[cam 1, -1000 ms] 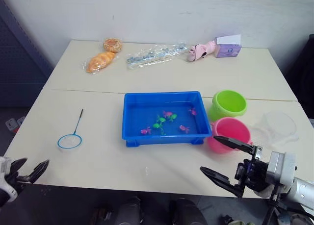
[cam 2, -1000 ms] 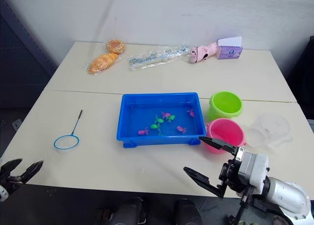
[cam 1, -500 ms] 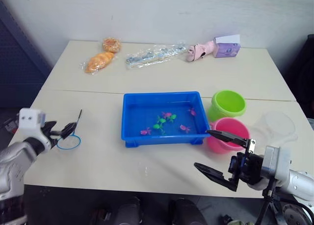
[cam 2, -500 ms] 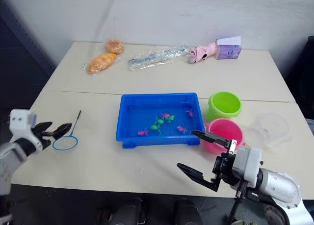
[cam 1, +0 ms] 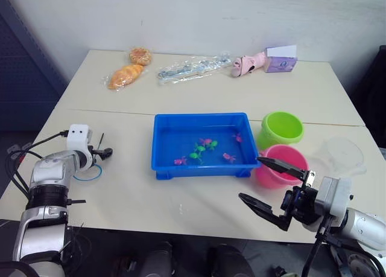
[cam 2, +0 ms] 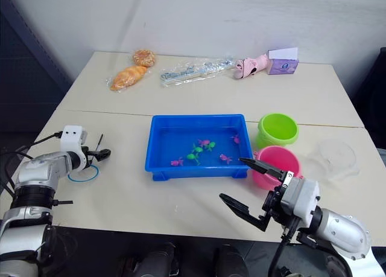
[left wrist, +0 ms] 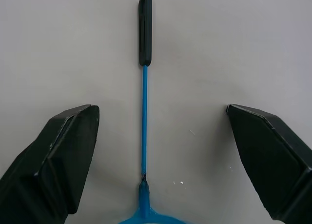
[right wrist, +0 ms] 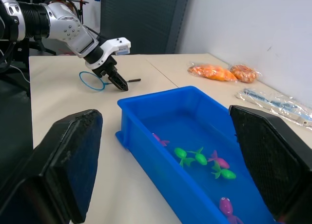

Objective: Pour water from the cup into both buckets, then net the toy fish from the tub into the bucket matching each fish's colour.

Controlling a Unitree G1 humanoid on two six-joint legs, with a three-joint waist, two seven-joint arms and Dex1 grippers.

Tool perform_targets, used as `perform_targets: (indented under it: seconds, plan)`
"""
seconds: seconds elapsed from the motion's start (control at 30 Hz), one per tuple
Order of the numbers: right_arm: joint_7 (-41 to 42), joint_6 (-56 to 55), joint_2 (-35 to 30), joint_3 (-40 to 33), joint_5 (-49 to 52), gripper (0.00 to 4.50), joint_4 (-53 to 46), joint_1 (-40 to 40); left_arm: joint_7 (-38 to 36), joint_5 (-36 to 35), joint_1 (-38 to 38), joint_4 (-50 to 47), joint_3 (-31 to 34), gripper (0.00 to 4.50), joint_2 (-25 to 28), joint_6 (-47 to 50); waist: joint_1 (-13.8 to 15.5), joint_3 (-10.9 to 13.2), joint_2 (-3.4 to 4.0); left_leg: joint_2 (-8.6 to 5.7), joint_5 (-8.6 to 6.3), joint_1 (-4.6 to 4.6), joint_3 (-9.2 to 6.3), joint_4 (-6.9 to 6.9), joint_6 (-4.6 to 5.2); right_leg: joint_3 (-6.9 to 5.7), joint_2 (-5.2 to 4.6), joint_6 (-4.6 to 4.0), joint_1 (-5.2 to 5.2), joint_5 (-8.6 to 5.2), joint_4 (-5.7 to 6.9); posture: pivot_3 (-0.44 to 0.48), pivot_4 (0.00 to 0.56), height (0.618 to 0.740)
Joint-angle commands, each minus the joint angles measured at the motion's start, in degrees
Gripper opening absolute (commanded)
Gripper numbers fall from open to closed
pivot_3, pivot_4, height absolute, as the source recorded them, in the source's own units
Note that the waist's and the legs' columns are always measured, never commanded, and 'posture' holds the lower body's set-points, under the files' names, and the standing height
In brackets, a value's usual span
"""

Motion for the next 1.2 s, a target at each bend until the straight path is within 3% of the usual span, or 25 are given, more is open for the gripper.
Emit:
perform_targets:
  seconds: [0.03, 0.23, 0.4, 0.53, 0.63, 0.73, 0.9, 1.03, 1.2]
  plan:
    - [-0.45, -2.28, 0.06, -1.92, -0.19, 4.5, -2.48, 1.03, -0.95, 1.6, 2.45, 3.23, -0.72, 2.71, 0.34, 1.84, -0.17, -0.03, 0.06, 0.0, 0.0, 0.03, 0.02, 0.0, -0.01, 0.02, 0.0, 0.0, 0.01, 0.0, 0.02, 0.0, 0.15, 0.74]
    - [-0.04, -3.94, -0.12, -2.54, -0.45, 4.5, -1.44, 1.94, -1.4, 0.42, 4.9, 1.55, 3.01, 0.06, 1.53, 2.49, -0.44, -0.05, 0.08, 0.04, 0.03, 0.14, 0.06, -0.01, -0.07, 0.07, 0.01, 0.01, 0.01, 0.0, 0.16, 0.0, 0.15, 0.74]
    - [0.25, -3.79, -0.85, -3.13, 0.14, 4.5, -0.64, 1.09, -5.56, -2.26, 4.52, -1.45, 7.14, 0.02, 3.23, -3.45, -1.06, -0.04, 0.07, 0.06, 0.04, 0.13, 0.07, -0.01, -0.07, 0.08, 0.02, 0.01, -0.02, -0.01, 0.17, 0.0, 0.15, 0.74]
    - [-1.68, 3.85, -4.91, -4.03, 5.1, 4.5, -2.32, -2.13, -22.36, -7.71, 3.65, -8.22, 9.39, 0.02, 8.2, -13.89, -1.15, 0.13, -0.26, 0.06, 0.07, 0.0, 0.0, 0.02, -0.09, 0.02, 0.01, 0.0, -0.09, 0.0, 0.16, 0.0, 0.15, 0.74]
    - [-10.33, 18.1, -11.82, -4.54, 8.1, 4.5, -4.04, -9.32, -40.33, -10.44, 3.36, -14.65, 6.22, 0.02, 13.41, -21.64, -1.45, 0.24, -0.38, 0.1, 0.1, -0.11, -0.03, 0.07, -0.14, -0.01, 0.0, -0.03, -0.15, 0.01, 0.08, 0.0, 0.15, 0.74]
    - [-9.65, 24.91, -17.09, -2.71, 12.86, 4.5, -4.14, -16.2, -52.22, -10.8, 1.34, -20.3, 0.78, 0.02, 15.47, -27.18, -1.37, 0.3, 0.12, 0.06, 0.06, -0.11, -0.02, 0.04, -0.1, -0.01, -0.11, -0.07, -0.09, 0.02, -0.16, 0.0, 0.15, 0.74]
    - [-8.29, 35.79, -22.57, 3.47, 18.04, 4.5, -1.15, -29.55, -63.05, -7.82, -6.4, -26.89, -11.08, 0.02, 11.78, -34.51, -0.49, 0.3, 0.42, 0.05, 0.02, -0.26, -0.06, 0.02, 0.03, -0.08, -0.07, -0.14, -0.17, -0.02, -0.15, 0.0, 0.15, 0.74]
    - [-10.73, 40.17, -19.78, 9.19, 17.24, 4.5, 1.54, -39.65, -66.88, -4.83, -10.8, -30.58, -19.23, 0.02, 7.59, -36.24, -0.57, 0.31, 0.41, 0.06, 0.05, -0.65, -0.1, 0.38, 0.15, -0.14, 0.0, -0.1, -0.37, 0.0, -0.09, 0.0, 0.15, 0.74]
    - [-10.7, 43.35, -16.48, 15.24, 15.83, 4.5, 2.22, -44.74, -67.81, -2.43, -14.39, -29.76, -24.98, 0.02, 0.75, -39.26, -0.36, 0.31, 0.41, 0.05, 0.05, -0.94, -0.12, 0.66, 0.27, -0.18, 0.04, 0.0, -0.49, 0.05, 0.19, 0.0, 0.15, 0.74]
